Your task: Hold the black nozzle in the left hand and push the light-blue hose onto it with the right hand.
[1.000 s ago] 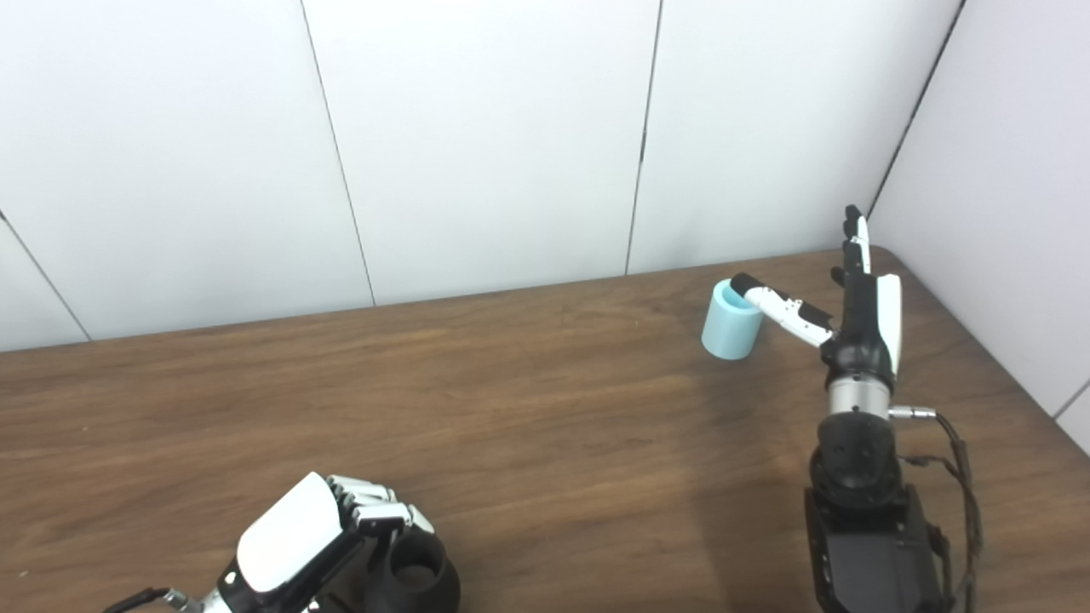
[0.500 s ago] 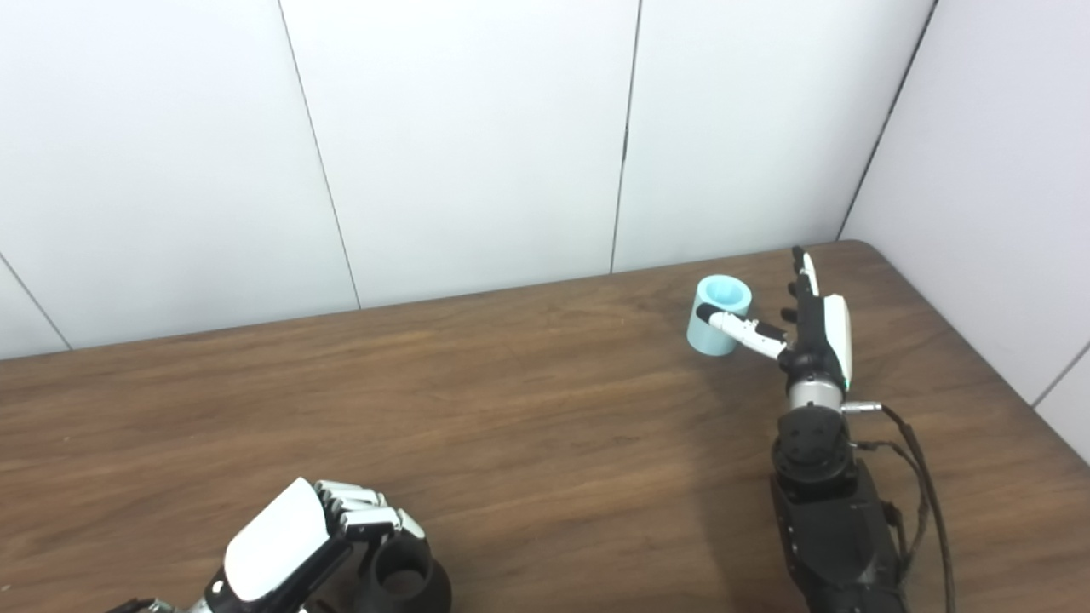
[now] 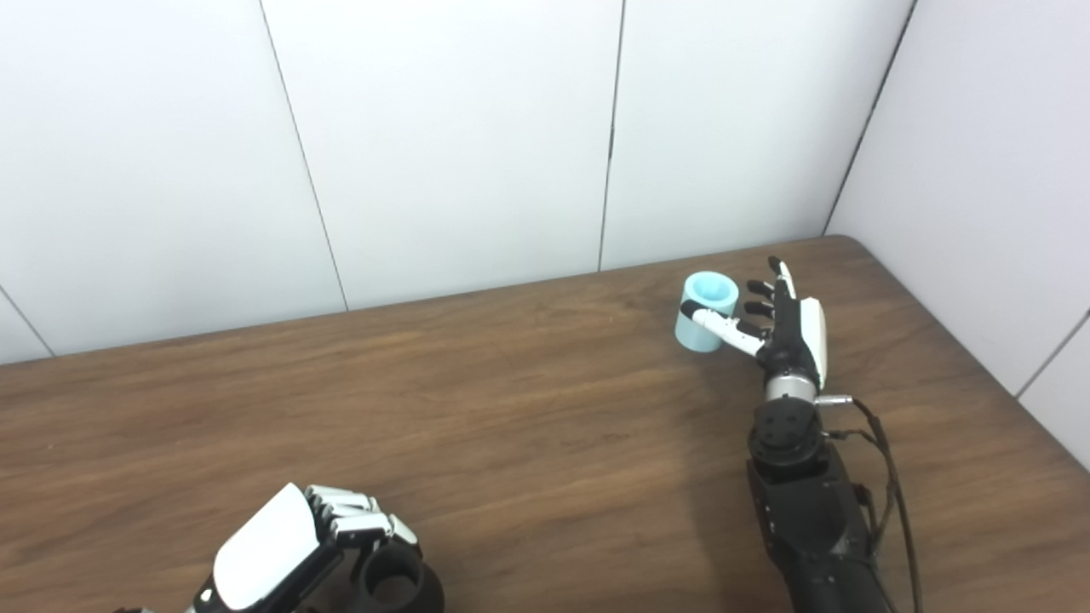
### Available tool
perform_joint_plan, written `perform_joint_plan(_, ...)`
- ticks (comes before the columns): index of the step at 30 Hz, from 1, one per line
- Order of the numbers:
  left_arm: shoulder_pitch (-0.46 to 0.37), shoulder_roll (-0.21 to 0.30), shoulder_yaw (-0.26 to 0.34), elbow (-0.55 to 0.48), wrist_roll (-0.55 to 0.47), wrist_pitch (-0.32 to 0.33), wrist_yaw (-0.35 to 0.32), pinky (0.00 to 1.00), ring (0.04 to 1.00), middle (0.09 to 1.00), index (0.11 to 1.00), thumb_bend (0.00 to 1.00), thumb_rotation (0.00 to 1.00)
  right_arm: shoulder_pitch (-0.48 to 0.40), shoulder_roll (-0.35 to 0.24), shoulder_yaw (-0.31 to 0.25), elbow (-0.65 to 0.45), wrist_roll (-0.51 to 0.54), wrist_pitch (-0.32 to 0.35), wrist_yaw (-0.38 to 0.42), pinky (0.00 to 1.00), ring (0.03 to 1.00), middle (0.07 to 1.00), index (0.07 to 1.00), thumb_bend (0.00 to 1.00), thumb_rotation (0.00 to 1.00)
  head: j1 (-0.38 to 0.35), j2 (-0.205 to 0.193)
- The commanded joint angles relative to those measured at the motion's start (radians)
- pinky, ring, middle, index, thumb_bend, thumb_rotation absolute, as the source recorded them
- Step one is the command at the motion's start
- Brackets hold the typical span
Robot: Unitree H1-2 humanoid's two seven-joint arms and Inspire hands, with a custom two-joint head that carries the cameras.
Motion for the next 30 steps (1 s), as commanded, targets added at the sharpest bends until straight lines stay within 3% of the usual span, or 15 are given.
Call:
perform_joint_plan(1, 0.104, -0.01, -0.047, 0.026, -0.031, -0.019, 0.018, 0.33, 0.466, 0.477, 0.498, 0.52, 0.0, -0.03, -0.038, 0.022, -0.01, -0.021, -0.044, -0.002, 0.44, 0.589, 0.656, 0.937, 0.99, 0.37, 0.0, 0.0)
perform_joint_plan(2, 0.105, -0.01, -0.045, 0.025, -0.032, -0.019, 0.014, 0.33, 0.467, 0.477, 0.498, 0.52, 0.0, -0.027, -0.042, 0.036, -0.005, -0.034, -0.05, -0.004, 0.42, 0.567, 0.625, 0.935, 0.99, 0.38, 0.0, 0.0)
perform_joint_plan(4, 0.107, -0.009, -0.042, 0.021, -0.029, -0.019, 0.015, 0.33, 0.467, 0.477, 0.499, 0.52, 0.0, -0.021, -0.046, 0.057, -0.003, -0.049, -0.057, -0.01, 0.5, 0.648, 0.707, 0.918, 1.0, 0.39, 0.002, 0.004)
perform_joint_plan(6, 0.107, -0.008, -0.042, 0.019, -0.033, -0.019, 0.016, 0.32, 0.465, 0.476, 0.499, 0.52, 0.0, -0.017, -0.049, 0.075, 0.0, -0.058, -0.055, -0.008, 0.45, 0.587, 0.642, 0.91, 1.0, 0.41, 0.002, 0.003)
perform_joint_plan(11, 0.109, -0.009, -0.036, 0.018, -0.04, -0.019, 0.006, 0.32, 0.464, 0.478, 0.497, 0.52, 0.0, -0.013, -0.052, 0.096, 0.002, -0.051, -0.057, 0.012, 0.74, 0.862, 0.899, 0.915, 1.0, 0.43, 0.003, 0.002)
perform_joint_plan(14, 0.111, -0.01, -0.031, 0.017, -0.044, -0.019, -0.001, 0.32, 0.464, 0.478, 0.496, 0.52, 0.0, -0.013, -0.06, 0.12, 0.008, -0.065, -0.074, 0.013, 0.76, 0.872, 0.909, 0.912, 1.0, 0.41, 0.002, 0.001)
perform_joint_plan(17, 0.113, -0.012, -0.028, 0.019, -0.043, -0.019, 0.002, 0.32, 0.462, 0.478, 0.496, 0.52, 0.0, -0.017, -0.066, 0.142, 0.007, -0.079, -0.065, 0.018, 0.69, 0.82, 0.871, 0.898, 1.0, 0.41, 0.003, 0.0)
perform_joint_plan(21, 0.118, -0.012, -0.022, 0.014, -0.04, -0.019, -0.005, 0.31, 0.463, 0.478, 0.495, 0.52, 0.0, -0.02, -0.069, 0.167, -0.006, -0.088, -0.045, 0.032, 0.68, 0.806, 0.863, 0.885, 1.0, 0.41, 0.006, 0.002)
perform_joint_plan(25, 0.119, -0.013, -0.02, 0.014, -0.037, -0.019, -0.001, 0.33, 0.464, 0.478, 0.496, 0.52, 0.0, -0.026, -0.066, 0.182, 0.004, -0.08, -0.058, 0.043, 0.77, 0.861, 0.896, 0.877, 0.99, 0.41, 0.009, 0.001)
perform_joint_plan(30, 0.124, -0.016, -0.009, 0.009, -0.036, -0.019, -0.015, 0.33, 0.465, 0.477, 0.497, 0.52, 0.0, -0.028, -0.076, 0.213, 0.012, -0.103, -0.051, 0.056, 0.79, 0.877, 0.906, 0.883, 1.0, 0.44, 0.014, -0.001)
